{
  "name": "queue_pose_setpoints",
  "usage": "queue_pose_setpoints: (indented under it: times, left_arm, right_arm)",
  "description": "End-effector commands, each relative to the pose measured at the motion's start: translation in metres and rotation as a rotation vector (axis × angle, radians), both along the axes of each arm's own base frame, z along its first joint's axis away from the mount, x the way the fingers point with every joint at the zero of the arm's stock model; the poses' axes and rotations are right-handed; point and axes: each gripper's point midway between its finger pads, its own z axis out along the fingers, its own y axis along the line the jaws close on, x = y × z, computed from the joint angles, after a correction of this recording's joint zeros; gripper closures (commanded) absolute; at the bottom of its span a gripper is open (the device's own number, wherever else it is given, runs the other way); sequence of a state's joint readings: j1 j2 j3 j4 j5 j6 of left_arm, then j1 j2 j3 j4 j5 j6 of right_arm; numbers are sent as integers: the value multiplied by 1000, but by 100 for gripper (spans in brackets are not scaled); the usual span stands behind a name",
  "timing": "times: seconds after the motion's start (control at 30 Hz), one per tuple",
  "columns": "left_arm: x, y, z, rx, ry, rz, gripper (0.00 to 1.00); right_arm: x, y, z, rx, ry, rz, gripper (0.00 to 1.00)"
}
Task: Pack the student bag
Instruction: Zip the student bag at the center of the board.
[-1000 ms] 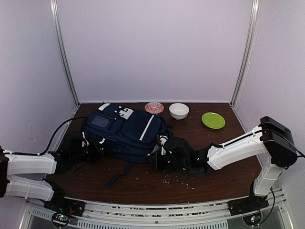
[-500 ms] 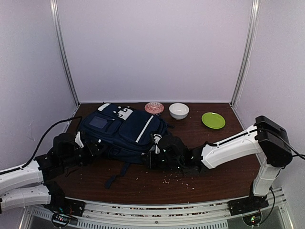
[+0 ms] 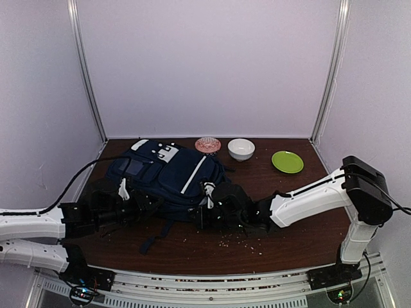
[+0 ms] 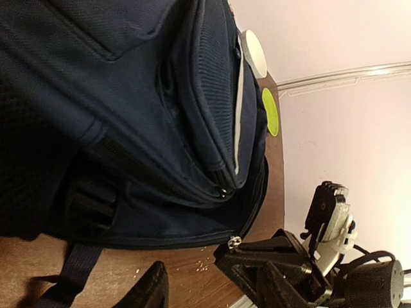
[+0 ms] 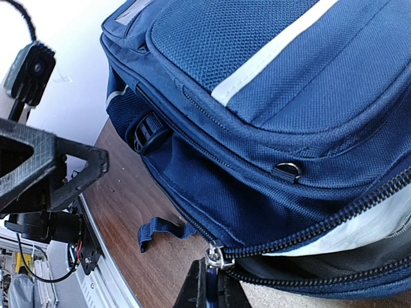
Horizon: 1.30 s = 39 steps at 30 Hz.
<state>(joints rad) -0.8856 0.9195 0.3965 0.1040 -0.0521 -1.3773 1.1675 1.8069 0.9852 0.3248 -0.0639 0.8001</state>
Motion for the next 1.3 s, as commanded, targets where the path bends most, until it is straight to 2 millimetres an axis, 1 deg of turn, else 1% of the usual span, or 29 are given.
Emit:
queue_pose_setpoints:
  times: [0.0,0.13,0.23,0.33,0.43,0.53,0.63,0.83,1.0,1.1,1.2,1.27]
  left_arm:
    - [14,-37,31,-139,-19,-34,18]
    - [17,-52,18,-151,34,-39,15]
    - [12,-54,7,-140,85,-22,14]
    - [3,-53,-6,-120,150,-3,3]
    - [-3,-49,-17,-97,202,28,2]
    - [-3,-42,-31,-85,241,73,2]
    - [-1,-38,-41,-86,257,110,5]
    - [16,-30,-45,-71,241,153,6]
    - [30,-32,-44,-49,231,150,9]
    - [36,-34,-46,-52,227,149,14]
    - [38,-37,-52,-59,230,134,26]
    - [39,-36,-52,-65,225,139,36]
  right_arm:
    - [-7,16,24,66,-53,52,100]
    - [-8,14,25,57,-62,56,100]
    - [-9,11,25,52,-68,61,100]
    - [-10,9,24,40,-78,71,100]
    - [-10,9,25,38,-88,77,100]
    - [-10,10,25,41,-92,80,100]
    - [-10,10,26,43,-94,79,100]
    - [-13,11,27,47,-93,92,100]
    - [-16,11,25,59,-78,98,100]
    - [-19,12,25,63,-77,105,100]
    - [-19,11,26,59,-78,106,100]
    - [-21,10,26,63,-76,112,100]
